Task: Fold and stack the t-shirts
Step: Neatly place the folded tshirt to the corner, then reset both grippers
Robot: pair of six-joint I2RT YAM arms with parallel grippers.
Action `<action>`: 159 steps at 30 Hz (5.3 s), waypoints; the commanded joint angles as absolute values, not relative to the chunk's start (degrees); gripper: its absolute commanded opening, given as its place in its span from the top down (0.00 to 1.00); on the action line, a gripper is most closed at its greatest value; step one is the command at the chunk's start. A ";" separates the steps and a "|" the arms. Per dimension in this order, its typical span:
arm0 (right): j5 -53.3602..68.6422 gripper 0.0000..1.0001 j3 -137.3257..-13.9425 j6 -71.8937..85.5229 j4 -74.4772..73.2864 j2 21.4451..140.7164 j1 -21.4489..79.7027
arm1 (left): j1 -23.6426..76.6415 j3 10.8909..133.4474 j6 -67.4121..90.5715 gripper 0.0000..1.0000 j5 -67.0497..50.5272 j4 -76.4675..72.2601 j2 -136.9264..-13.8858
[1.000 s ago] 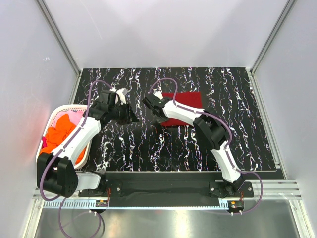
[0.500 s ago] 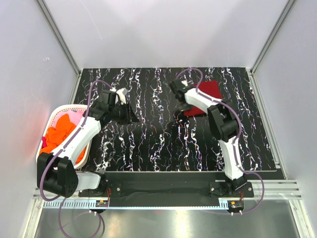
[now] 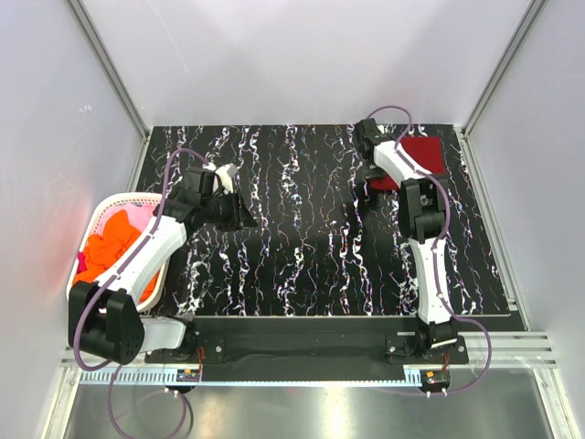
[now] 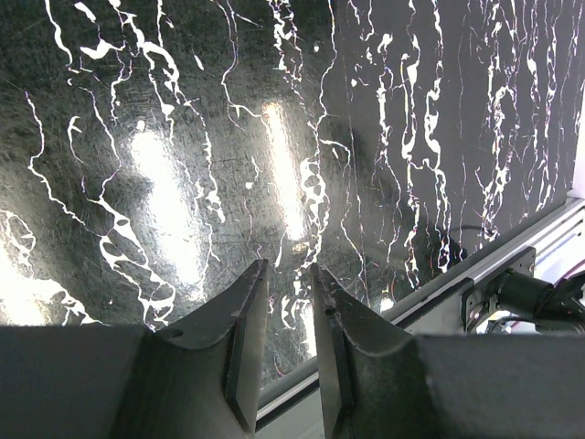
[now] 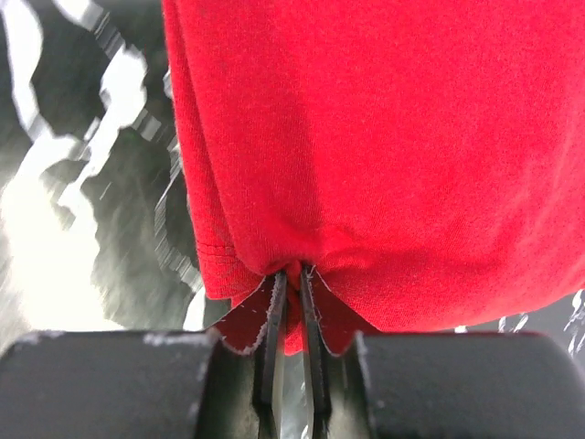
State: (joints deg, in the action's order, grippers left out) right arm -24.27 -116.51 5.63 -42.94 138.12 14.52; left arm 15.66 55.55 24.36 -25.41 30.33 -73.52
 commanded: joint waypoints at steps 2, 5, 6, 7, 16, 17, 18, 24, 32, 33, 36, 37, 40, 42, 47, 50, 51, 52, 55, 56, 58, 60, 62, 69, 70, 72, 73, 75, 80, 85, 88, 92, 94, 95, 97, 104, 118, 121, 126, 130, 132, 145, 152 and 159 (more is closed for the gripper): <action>-21.80 0.84 -122.68 2.56 -45.44 144.31 10.55 | 15.21 56.34 23.29 0.70 -27.25 29.00 -72.77; -22.68 0.85 -125.32 0.36 -45.97 145.81 8.97 | 15.21 56.78 23.29 0.70 -27.51 29.00 -73.04; -22.94 0.85 -125.94 0.35 -46.05 146.07 8.70 | 15.29 57.13 23.20 0.69 -27.68 29.00 -73.12; -24.33 0.85 -126.56 -1.48 -46.23 146.34 8.35 | 15.21 57.22 23.20 0.70 -27.69 29.00 -73.56; -24.17 0.86 -128.23 -5.36 -46.23 145.81 5.19 | 15.12 57.57 23.20 0.69 -28.30 29.00 -74.53; -24.17 0.86 -129.45 -5.54 -46.14 146.33 5.10 | 15.12 57.48 23.12 0.69 -28.21 29.00 -74.53; -23.91 0.86 -129.81 -5.54 -46.23 146.60 5.01 | 15.20 57.48 23.12 0.70 -28.30 29.00 -74.53; -22.07 0.84 -130.79 -4.13 -47.55 146.26 4.92 | 15.21 57.04 23.20 0.69 -28.21 29.00 -74.10; -17.49 0.70 -120.24 -1.76 -45.88 135.63 6.50 | 15.12 56.69 23.38 0.69 -28.04 28.74 -73.39; -16.79 0.70 -119.36 -1.76 -45.36 135.09 6.68 | 15.12 56.60 23.55 0.69 -28.12 28.74 -73.30; -14.86 0.69 -117.08 -1.67 -44.91 133.95 7.21 | 15.12 56.25 23.82 0.69 -28.82 28.30 -73.39; -13.81 0.69 -116.29 -1.58 -44.83 133.77 7.21 | 15.20 56.16 23.82 0.69 -28.83 28.21 -73.39; -13.45 0.66 -115.40 -0.71 -44.47 133.42 7.29 | 15.12 56.25 23.73 0.69 -29.09 28.21 -73.39; -13.80 0.64 -115.31 -0.35 -43.77 132.81 7.21 | 15.12 56.07 23.73 0.69 -29.27 28.21 -73.30; -13.62 0.56 -116.19 -0.35 -43.15 130.96 7.29 | 15.21 55.72 23.55 0.69 -29.18 28.21 -73.21; -12.31 0.57 -115.93 -0.35 -42.98 129.99 7.29 | 15.21 55.55 23.64 0.69 -28.83 28.30 -73.13; -11.78 0.59 -115.93 -0.26 -43.07 129.82 7.29 | 15.21 55.63 23.73 0.69 -28.83 28.13 -73.13; -10.82 0.62 -115.84 -0.35 -42.98 129.81 7.29 | 15.12 55.55 23.73 0.69 -28.83 28.04 -73.13; -10.11 0.68 -115.40 -0.35 -42.98 130.43 7.29 | 15.20 55.46 23.82 0.69 -28.74 28.04 -73.13; -9.76 0.71 -115.05 -0.35 -42.98 130.34 7.21 | 15.12 55.28 23.82 0.69 -28.65 28.04 -73.04; -9.58 0.72 -114.26 -0.35 -42.89 130.43 7.21 | 15.12 55.28 23.82 0.69 -28.39 27.95 -73.04; -10.19 0.73 -113.82 -0.35 -42.89 130.78 7.29 | 15.21 55.20 23.82 0.69 -28.48 28.04 -73.21; -10.81 0.74 -112.59 1.40 -42.89 130.61 7.29 | 15.12 55.28 23.82 0.69 -28.65 27.95 -73.39; -10.80 0.76 -109.60 3.08 -41.75 129.55 7.29 | 15.20 55.37 23.99 0.69 -28.56 27.95 -73.48; -11.59 0.79 -109.95 3.16 -41.49 130.16 7.21 | 15.12 55.20 23.99 0.69 -28.65 27.95 -73.39; -14.48 0.81 -110.13 2.81 -40.44 130.60 7.21 | 15.12 55.11 23.99 0.69 -28.48 27.95 -73.13; -15.37 0.84 -110.56 2.29 -39.99 131.39 7.29 | 15.20 54.93 23.99 0.69 -28.39 27.86 -73.04; -17.30 0.85 -111.88 1.67 -39.55 132.36 7.29 | 15.12 54.84 24.08 0.69 -28.04 27.95 -73.04; -19.86 0.88 -114.52 0.70 -39.55 135.09 7.21 | 15.20 55.20 24.17 0.69 -28.21 27.86 -73.91; -21.00 0.89 -118.03 -1.48 -39.55 138.68 7.12 | 15.20 55.20 24.17 0.69 -28.21 27.86 -74.09; -22.67 0.91 -120.40 -2.55 -39.55 141.14 6.86 | 15.20 55.37 24.08 0.69 -28.30 27.86 -74.44; -23.38 0.91 -122.87 -2.64 -39.99 142.38 5.89 | 15.20 54.76 23.99 0.69 -27.60 27.77 -73.74; -23.21 0.91 -124.10 -2.64 -40.17 142.56 5.63 | 15.12 54.49 23.99 0.69 -27.60 27.77 -73.65; -22.68 0.92 -123.93 -2.46 -40.34 142.30 5.63 | 15.20 54.41 24.08 0.69 -27.42 27.77 -73.65; -19.26 0.92 -122.61 -2.02 -40.25 140.72 5.89 | 15.20 54.49 24.17 0.69 -27.42 27.77 -73.74; -14.24 0.88 -119.18 -1.58 -39.81 137.46 6.07 | 15.20 54.23 24.43 0.69 -27.34 27.60 -73.57; -12.48 0.89 -114.00 2.37 -39.55 131.40 6.42 | 15.38 53.61 24.78 0.68 -28.21 26.98 -73.21; -12.22 0.89 -113.21 4.04 -41.30 129.12 6.42 | 15.38 53.88 24.79 0.68 -28.47 26.89 -73.48; -10.73 0.80 -109.87 7.29 -43.24 123.33 6.50 | 15.29 54.49 24.35 0.68 -29.18 26.81 -73.48; -5.89 0.68 -104.43 10.36 -43.86 115.59 7.29 | 15.38 56.42 23.47 0.68 -31.20 26.89 -72.78; -0.46 0.58 -100.12 13.00 -43.86 109.53 7.38 | 15.29 57.83 23.47 0.68 -31.55 26.63 -71.99; 19.07 0.00 -77.53 24.42 -40.87 76.31 8.00 | 15.29 61.26 23.91 0.34 -34.63 23.91 -58.54; 23.99 0.00 -68.04 28.12 -39.73 64.44 7.91 | 15.29 61.52 23.82 0.01 -32.26 23.99 -53.88; 21.71 0.00 -64.34 29.88 -38.67 53.98 8.00 | 15.29 60.91 24.70 0.01 -32.78 24.17 -51.95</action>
